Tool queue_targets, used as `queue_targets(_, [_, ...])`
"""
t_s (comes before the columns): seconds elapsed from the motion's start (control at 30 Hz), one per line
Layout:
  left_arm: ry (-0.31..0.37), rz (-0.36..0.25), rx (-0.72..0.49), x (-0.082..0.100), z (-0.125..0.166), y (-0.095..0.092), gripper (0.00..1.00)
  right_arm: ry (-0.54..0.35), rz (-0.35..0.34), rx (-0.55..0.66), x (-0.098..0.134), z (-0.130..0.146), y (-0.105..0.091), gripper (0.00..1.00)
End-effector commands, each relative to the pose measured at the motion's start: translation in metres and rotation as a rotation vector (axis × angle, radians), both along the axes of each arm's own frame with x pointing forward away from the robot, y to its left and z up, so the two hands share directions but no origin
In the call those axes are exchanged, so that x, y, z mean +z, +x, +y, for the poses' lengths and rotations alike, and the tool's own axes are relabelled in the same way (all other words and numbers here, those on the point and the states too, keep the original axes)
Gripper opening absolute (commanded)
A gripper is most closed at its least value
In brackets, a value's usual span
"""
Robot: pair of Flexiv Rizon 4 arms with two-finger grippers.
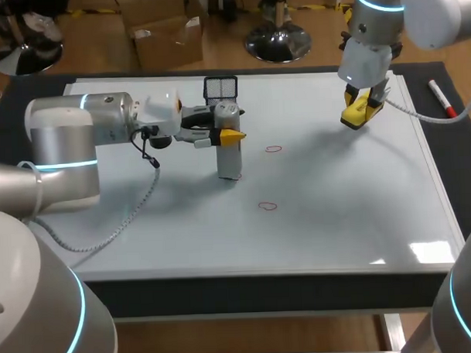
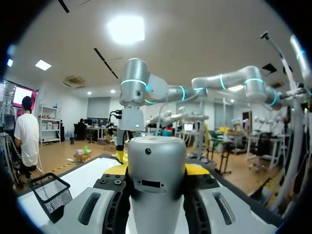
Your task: Pick up the inspection probe, press it on each red-marked spot on the whiteboard one by one, put down the probe, pick up the eraser, and wipe off all the red marks.
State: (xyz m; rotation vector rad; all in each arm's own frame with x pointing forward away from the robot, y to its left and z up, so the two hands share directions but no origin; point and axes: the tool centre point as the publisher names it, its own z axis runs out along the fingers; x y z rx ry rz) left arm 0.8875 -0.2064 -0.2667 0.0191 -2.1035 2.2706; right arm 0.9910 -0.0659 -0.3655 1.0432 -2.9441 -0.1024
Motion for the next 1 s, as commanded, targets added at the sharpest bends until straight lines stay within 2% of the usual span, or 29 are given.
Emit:
queue_targets(0.03, [-0.001, 0.001, -0.006, -0.0017, -0.0022, 0.0023, 0.00, -0.003, 0.001, 0.002, 0.0008, -0.0005, 0.0002, 0.00])
queue_targets(1.0, [-0.002, -0.002, 0.003, -0.0047, 0.0034, 0.0021, 0.00, -0.003, 0.001, 0.002, 0.0008, -0.0005, 0.0002, 0.00])
